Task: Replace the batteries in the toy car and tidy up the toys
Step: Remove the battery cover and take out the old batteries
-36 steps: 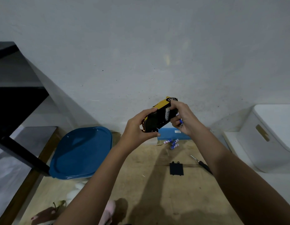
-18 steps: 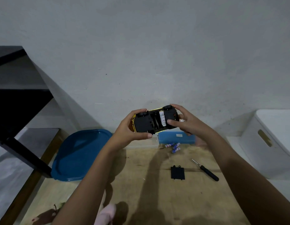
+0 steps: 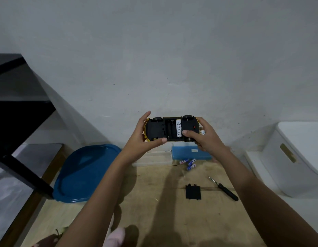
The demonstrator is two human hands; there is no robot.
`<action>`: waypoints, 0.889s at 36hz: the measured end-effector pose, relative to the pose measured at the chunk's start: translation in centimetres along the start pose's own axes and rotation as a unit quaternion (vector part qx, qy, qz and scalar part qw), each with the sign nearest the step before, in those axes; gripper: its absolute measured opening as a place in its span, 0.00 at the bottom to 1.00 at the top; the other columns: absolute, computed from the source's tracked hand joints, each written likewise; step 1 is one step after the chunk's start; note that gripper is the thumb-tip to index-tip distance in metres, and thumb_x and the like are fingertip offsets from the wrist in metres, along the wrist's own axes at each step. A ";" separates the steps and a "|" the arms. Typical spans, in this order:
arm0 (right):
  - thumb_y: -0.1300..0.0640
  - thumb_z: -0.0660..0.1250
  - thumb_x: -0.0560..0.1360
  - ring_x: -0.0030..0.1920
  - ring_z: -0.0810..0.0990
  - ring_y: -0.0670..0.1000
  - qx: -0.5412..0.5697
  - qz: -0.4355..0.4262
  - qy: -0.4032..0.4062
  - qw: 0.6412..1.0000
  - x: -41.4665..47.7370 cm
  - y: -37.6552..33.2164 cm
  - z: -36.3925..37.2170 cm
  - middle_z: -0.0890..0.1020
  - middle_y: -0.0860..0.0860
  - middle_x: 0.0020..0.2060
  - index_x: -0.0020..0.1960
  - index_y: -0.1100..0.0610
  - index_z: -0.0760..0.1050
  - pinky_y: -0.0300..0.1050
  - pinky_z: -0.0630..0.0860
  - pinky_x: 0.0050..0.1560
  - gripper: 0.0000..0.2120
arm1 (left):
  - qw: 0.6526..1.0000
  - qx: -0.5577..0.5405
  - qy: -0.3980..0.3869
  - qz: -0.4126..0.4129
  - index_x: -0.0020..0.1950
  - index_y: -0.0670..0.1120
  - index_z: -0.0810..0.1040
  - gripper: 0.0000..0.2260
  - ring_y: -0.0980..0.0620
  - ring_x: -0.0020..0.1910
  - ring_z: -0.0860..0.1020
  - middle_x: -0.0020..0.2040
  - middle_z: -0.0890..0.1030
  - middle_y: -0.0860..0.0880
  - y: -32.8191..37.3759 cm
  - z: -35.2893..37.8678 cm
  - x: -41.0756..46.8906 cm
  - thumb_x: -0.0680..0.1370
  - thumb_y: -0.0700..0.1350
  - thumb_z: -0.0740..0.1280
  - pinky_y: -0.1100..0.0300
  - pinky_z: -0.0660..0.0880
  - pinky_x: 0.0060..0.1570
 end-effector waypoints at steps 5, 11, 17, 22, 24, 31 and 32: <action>0.54 0.73 0.70 0.24 0.72 0.33 0.026 -0.017 0.029 0.999 0.0 0.0 0.1 0.77 0.48 0.41 0.54 0.47 0.72 0.27 0.66 0.22 0.16 | 0.999 -0.025 0.022 0.031 0.75 0.55 0.51 0.46 0.63 0.61 0.74 0.66 0.70 0.57 0.0 -0.2 0.0 0.67 0.37 0.75 0.69 0.74 0.53; 0.55 0.73 0.70 0.36 0.75 0.41 0.055 -0.055 0.046 0.996 -0.7 -1.4 1.2 0.78 0.48 0.43 0.53 0.46 0.71 0.27 0.68 0.25 0.15 | 0.993 -0.089 0.058 0.045 0.75 0.58 0.51 0.48 0.60 0.64 0.72 0.65 0.71 0.59 -0.4 -0.5 0.1 0.65 0.35 0.76 0.63 0.72 0.61; 0.49 0.73 0.69 0.54 0.78 0.46 -0.008 -0.062 0.026 0.998 -0.7 -1.3 2.0 0.79 0.43 0.50 0.56 0.43 0.69 0.41 0.77 0.52 0.20 | 0.987 -0.135 0.080 0.044 0.71 0.59 0.62 0.40 0.49 0.64 0.74 0.63 0.76 0.55 -0.7 -1.2 0.0 0.66 0.34 0.74 0.40 0.70 0.63; 0.49 0.72 0.70 0.54 0.77 0.46 -0.025 -0.046 0.002 0.999 -0.7 -1.1 2.4 0.78 0.42 0.49 0.58 0.44 0.68 0.36 0.73 0.47 0.20 | 0.988 -0.122 0.079 0.046 0.72 0.62 0.60 0.46 0.50 0.64 0.74 0.64 0.72 0.53 -0.6 -1.4 -0.3 0.63 0.33 0.76 0.47 0.74 0.61; 0.48 0.71 0.70 0.53 0.77 0.46 -0.031 -0.042 -0.006 0.999 -0.7 -1.1 2.5 0.78 0.44 0.51 0.59 0.44 0.67 0.35 0.72 0.46 0.20 | 0.989 -0.112 0.082 0.054 0.70 0.62 0.62 0.45 0.52 0.63 0.75 0.63 0.73 0.53 -0.4 -1.6 -0.2 0.63 0.33 0.77 0.51 0.75 0.59; 0.49 0.71 0.70 0.57 0.73 0.42 -0.049 -0.050 -0.008 0.997 -1.0 -1.9 2.3 0.75 0.41 0.55 0.65 0.46 0.66 0.34 0.69 0.52 0.26 | 0.987 -0.094 0.112 0.072 0.67 0.56 0.66 0.39 0.53 0.61 0.75 0.60 0.76 0.57 -0.1 -2.0 -0.5 0.62 0.34 0.76 0.52 0.76 0.59; 0.49 0.71 0.70 0.60 0.71 0.41 -0.056 -0.057 0.003 0.997 -1.1 -2.2 2.1 0.74 0.41 0.57 0.68 0.46 0.65 0.34 0.67 0.52 0.29 | 0.986 -0.098 0.116 0.071 0.67 0.56 0.67 0.38 0.53 0.61 0.75 0.60 0.76 0.56 -0.1 -1.9 -0.6 0.62 0.34 0.76 0.51 0.76 0.59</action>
Point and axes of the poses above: each hand's wrist, its own x-axis towards the middle knuckle, its own z-axis out of the palm, y = z × x, the point moved 9 cm from there along x, towards the middle knuckle
